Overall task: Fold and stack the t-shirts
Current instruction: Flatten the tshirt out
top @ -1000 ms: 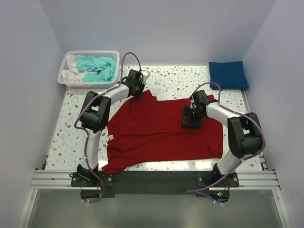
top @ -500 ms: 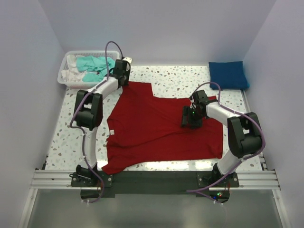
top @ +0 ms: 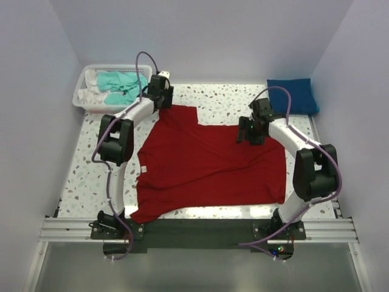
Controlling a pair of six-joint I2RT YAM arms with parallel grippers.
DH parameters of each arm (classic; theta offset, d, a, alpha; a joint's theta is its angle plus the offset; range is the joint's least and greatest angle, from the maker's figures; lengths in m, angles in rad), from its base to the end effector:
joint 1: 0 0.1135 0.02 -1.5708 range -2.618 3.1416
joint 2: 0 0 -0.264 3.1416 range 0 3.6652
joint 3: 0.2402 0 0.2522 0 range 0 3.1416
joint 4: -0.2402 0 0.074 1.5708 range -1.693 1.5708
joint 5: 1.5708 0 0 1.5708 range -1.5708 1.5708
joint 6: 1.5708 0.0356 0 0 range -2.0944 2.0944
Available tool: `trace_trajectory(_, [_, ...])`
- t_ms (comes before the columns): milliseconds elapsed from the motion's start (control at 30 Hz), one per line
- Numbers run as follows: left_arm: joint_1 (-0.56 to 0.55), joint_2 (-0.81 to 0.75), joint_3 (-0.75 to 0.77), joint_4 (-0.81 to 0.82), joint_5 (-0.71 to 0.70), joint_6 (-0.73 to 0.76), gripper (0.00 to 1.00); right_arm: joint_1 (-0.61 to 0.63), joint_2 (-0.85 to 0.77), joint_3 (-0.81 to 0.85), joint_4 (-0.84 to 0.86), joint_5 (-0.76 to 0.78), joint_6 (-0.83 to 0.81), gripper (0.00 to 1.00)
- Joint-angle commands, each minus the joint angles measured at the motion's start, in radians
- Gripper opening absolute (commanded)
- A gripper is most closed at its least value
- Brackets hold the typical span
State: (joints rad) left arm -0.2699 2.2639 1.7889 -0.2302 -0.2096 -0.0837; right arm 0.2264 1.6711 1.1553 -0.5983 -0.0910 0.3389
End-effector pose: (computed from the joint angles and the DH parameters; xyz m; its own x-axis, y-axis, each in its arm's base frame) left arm 0.5001 -0.1307 0.1874 -0.6316 0.0899 -0.7701 0.0555 0.9960 0.0707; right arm 0.3280 0.0789 0.2093 -0.9122 0.1296 -0.3888 0.0431 0.9737 0.2235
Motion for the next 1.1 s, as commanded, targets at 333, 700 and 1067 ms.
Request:
trace_trajectory(333, [-0.112,-0.34,-0.317,-0.084,-0.03,-0.298,0.63,-0.121,0.154,0.149,0.037,0.089,-0.015,0.63])
trace_trajectory(700, [-0.095,-0.311,-0.502,-0.13,-0.091,-0.356,0.4,-0.121,0.277,0.187,0.091,0.063,-0.015,0.61])
trace_trajectory(1067, [0.006,-0.153,-0.393,-0.204,-0.117,-0.376,0.37,-0.121,0.429,0.306,0.098,0.05,-0.017,0.63])
